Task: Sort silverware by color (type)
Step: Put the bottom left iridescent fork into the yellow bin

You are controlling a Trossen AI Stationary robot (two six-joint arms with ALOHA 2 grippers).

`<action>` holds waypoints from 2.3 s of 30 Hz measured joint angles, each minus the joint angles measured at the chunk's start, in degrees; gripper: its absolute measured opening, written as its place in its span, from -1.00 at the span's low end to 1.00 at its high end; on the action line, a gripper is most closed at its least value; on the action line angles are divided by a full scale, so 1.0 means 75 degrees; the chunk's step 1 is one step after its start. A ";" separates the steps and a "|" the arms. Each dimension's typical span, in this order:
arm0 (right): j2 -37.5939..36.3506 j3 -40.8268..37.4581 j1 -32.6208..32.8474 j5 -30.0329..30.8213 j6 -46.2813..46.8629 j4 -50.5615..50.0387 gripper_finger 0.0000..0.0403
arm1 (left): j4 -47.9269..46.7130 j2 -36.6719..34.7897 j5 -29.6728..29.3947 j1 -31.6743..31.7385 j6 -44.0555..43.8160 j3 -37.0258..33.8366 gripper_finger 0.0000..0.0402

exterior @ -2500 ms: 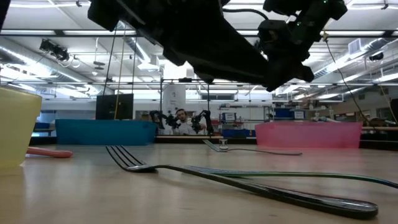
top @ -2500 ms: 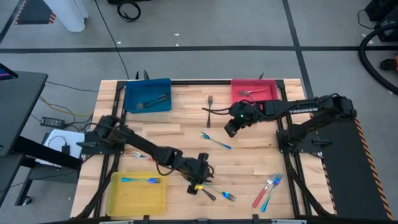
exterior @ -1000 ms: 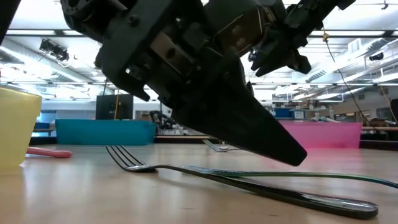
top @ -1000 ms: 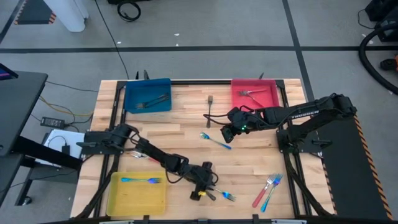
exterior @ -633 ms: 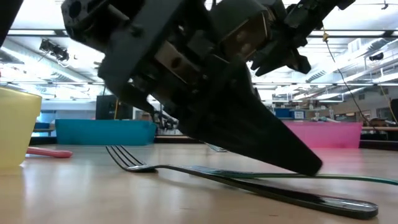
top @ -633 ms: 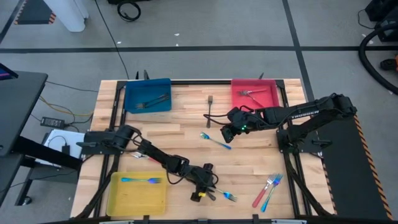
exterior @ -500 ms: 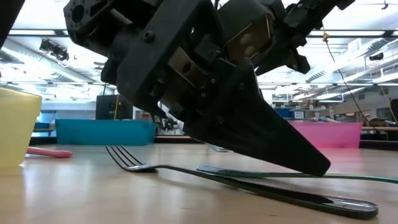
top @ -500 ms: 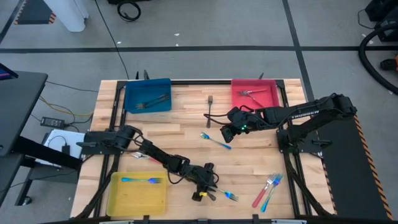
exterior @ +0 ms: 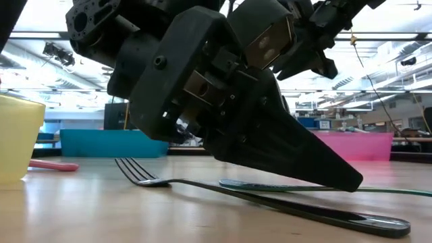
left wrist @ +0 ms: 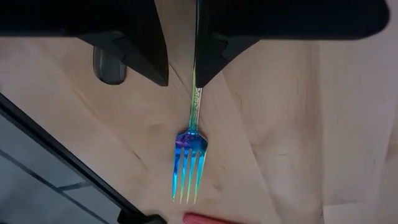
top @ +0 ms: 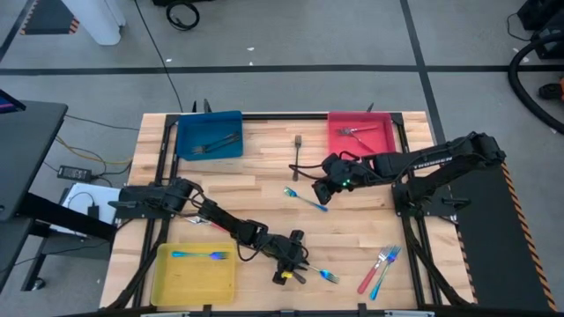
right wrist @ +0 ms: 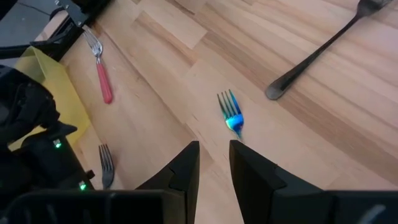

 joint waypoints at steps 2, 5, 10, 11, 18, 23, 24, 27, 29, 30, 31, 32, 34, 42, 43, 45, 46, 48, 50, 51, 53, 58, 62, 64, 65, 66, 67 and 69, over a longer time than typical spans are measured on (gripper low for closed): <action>0.0000 0.0000 0.0051 0.0000 -0.0005 0.0001 -0.52 | 0.0047 0.0000 0.0002 -0.0003 0.0005 0.0000 -0.54; 0.0000 0.0000 0.0117 0.0000 -0.0005 -0.0002 -0.52 | 0.0140 0.0000 0.0015 -0.0003 0.0021 -0.0003 -0.54; 0.0000 0.0000 0.0185 0.0003 -0.0008 -0.0002 -0.52 | 0.0038 0.0000 -0.0151 -0.0019 0.0380 0.0084 -0.54; 0.0000 0.0000 0.0185 0.0003 -0.0008 -0.0003 -0.52 | -0.0041 0.0002 -0.0168 -0.0035 0.0385 0.0133 -0.54; 0.0000 0.0000 0.0182 0.0006 -0.0020 -0.0005 -0.52 | -0.1258 0.0003 -0.0311 -0.0096 0.0728 0.0786 -0.54; 0.0000 0.0000 0.0185 0.0006 -0.0023 -0.0005 -0.52 | -0.2248 0.0003 -0.0309 -0.0096 0.0922 0.1295 -0.54; 0.0000 0.0000 0.0185 0.0006 -0.0020 -0.0005 -0.52 | -0.2424 0.0003 -0.0309 -0.0096 0.0922 0.1403 -0.54; 0.0000 0.0000 0.0185 0.0006 -0.0020 -0.0005 -0.52 | -0.2997 0.0003 -0.0306 -0.0096 0.0928 0.1706 -0.54; 0.0000 0.0000 0.0202 0.0006 -0.0020 -0.0005 -0.52 | -0.3323 0.0003 -0.0305 -0.0090 0.0933 0.1862 -0.54; 0.0000 0.0000 0.0218 0.0006 -0.0021 -0.0005 -0.52 | -0.3490 0.0006 -0.0297 -0.0078 0.0968 0.1960 -0.54; 0.0000 0.0000 0.0231 0.0006 -0.0023 -0.0005 -0.52 | -0.3639 0.0009 -0.0291 -0.0070 0.1024 0.2073 -0.54; 0.0000 0.0000 0.0244 0.0006 -0.0023 -0.0005 -0.52 | -0.3731 0.0012 -0.0297 -0.0067 0.1102 0.2183 -0.54; 0.0000 0.0000 0.0263 0.0006 -0.0020 -0.0005 -0.52 | -0.3828 0.0012 -0.0299 -0.0061 0.1170 0.2355 -0.54; 0.0000 0.0000 0.0371 0.0006 -0.0020 -0.0005 -0.52 | -0.4585 0.0012 -0.0286 -0.0052 0.1194 0.2559 -0.54; 0.0000 0.0000 0.0377 0.0004 -0.0020 -0.0007 -0.52 | -0.4659 0.0020 -0.0288 -0.0030 0.1190 0.2556 -0.54; 0.0000 0.0000 0.0377 0.0004 -0.0020 -0.0005 -0.52 | -0.4727 0.0029 -0.0309 0.0025 0.1178 0.2556 -0.54; 0.0000 0.0000 0.0377 0.0006 -0.0020 -0.0005 -0.52 | -0.4755 0.0029 -0.0309 0.0055 0.1181 0.2556 -0.54; 0.0000 0.0000 0.0377 0.0006 -0.0020 -0.0005 -0.52 | -0.4754 0.0029 -0.0312 0.0102 0.1185 0.2556 -0.54; 0.0000 0.0000 0.0377 0.0006 -0.0005 -0.0005 -0.52 | -0.4767 0.0029 -0.0309 0.0173 0.1157 0.2556 -0.54; 0.0000 0.0000 0.0377 0.0006 -0.0002 -0.0005 -0.52 | -0.4823 0.0029 -0.0301 0.0200 0.1146 0.2556 -0.54; 0.0000 0.0000 0.0377 0.0009 -0.0002 -0.0005 -0.52 | -0.4976 0.0028 -0.0236 0.0242 0.1134 0.2568 -0.54; 0.0000 0.0000 0.0377 0.0009 -0.0008 -0.0005 -0.52 | -0.5020 0.0015 0.0055 0.0267 0.1123 0.2570 -0.54; 0.0000 0.0000 0.0377 0.0009 -0.0011 -0.0005 -0.52 | -0.4853 0.0015 0.0058 0.0206 0.1126 0.2567 -0.54; 0.0000 0.0000 0.0377 0.0009 -0.0014 -0.0005 -0.52 | -0.4768 0.0013 0.0065 0.0174 0.1123 0.2565 -0.54; 0.0000 0.0000 0.0377 0.0009 -0.0014 -0.0007 -0.52 | -0.4753 0.0012 0.0070 0.0149 0.1125 0.2565 -0.54; 0.0000 0.0000 0.0377 0.0009 -0.0017 -0.0008 -0.52 | -0.4756 0.0012 0.0081 0.0129 0.1128 0.2565 -0.54; 0.0000 0.0000 0.0377 0.0009 -0.0017 -0.0008 -0.52 | -0.4758 0.0012 0.0083 0.0112 0.1127 0.2565 -0.54; 0.0000 0.0000 0.0377 0.0012 -0.0020 -0.0011 -0.52 | -0.4753 0.0009 0.0090 0.0110 0.1124 0.2565 -0.54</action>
